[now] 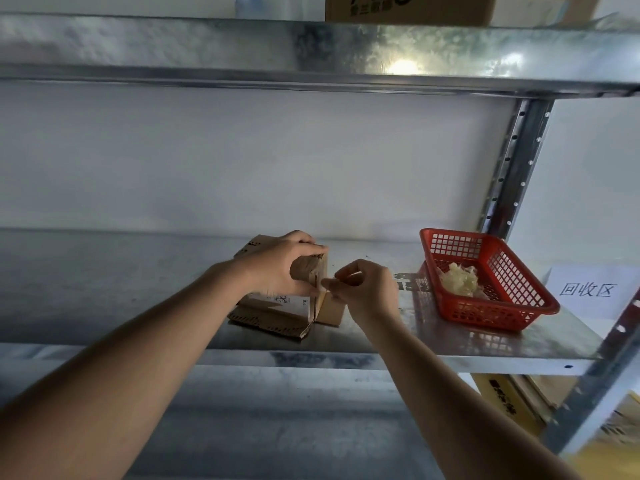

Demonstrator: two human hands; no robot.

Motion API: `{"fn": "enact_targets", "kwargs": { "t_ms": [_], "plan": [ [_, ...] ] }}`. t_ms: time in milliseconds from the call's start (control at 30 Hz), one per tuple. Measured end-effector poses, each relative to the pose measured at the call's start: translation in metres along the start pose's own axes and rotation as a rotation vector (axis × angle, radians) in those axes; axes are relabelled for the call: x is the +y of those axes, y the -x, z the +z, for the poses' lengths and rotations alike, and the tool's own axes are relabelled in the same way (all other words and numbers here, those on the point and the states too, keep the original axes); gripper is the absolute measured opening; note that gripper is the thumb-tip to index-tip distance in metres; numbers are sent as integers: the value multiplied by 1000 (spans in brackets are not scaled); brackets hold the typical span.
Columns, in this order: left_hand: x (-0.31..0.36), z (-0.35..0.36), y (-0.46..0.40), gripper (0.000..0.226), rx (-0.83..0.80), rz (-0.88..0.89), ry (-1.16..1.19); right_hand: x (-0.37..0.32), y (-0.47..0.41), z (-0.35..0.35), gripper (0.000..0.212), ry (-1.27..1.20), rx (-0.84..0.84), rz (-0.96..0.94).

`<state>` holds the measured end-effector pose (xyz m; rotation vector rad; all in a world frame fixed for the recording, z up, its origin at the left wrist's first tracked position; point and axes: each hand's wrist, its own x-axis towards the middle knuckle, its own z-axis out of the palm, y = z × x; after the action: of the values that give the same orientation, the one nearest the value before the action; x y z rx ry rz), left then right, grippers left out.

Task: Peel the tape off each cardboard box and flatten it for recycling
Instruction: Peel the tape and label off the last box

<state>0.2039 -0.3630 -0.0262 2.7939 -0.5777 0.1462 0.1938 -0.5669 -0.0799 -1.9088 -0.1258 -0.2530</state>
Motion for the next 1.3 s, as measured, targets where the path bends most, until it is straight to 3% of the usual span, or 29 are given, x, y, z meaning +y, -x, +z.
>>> {"fn": "enact_targets", "kwargs": {
  "t_ms": [133, 233, 333, 500, 700, 833, 933, 1300],
  "plan": [
    [17, 5, -7, 93, 55, -9, -31, -4, -6, -13, 13, 105, 122, -82],
    [39, 11, -16, 72, 85, 15, -19, -9, -8, -28, 6, 188, 181, -118],
    [60, 17, -26, 49, 90, 6, -12, -11, -9, -48, 25, 211, 214, -137],
    [87, 25, -44, 34, 111, 7, 13, -12, -14, -84, 21, 351, 296, -200],
    [115, 35, -58, 51, 118, 4, 5, 0, -23, -139, 16, 662, 418, -241],
    [132, 39, -64, 38, 108, 19, 6, 17, -26, -159, 19, 852, 317, -104],
    [141, 40, -66, 38, 97, 17, 8, 26, -23, -165, 15, 787, 223, -94],
    [144, 41, -68, 55, 87, -6, 17, 25, -31, -168, 14, 594, 282, -268]
  ]
}}
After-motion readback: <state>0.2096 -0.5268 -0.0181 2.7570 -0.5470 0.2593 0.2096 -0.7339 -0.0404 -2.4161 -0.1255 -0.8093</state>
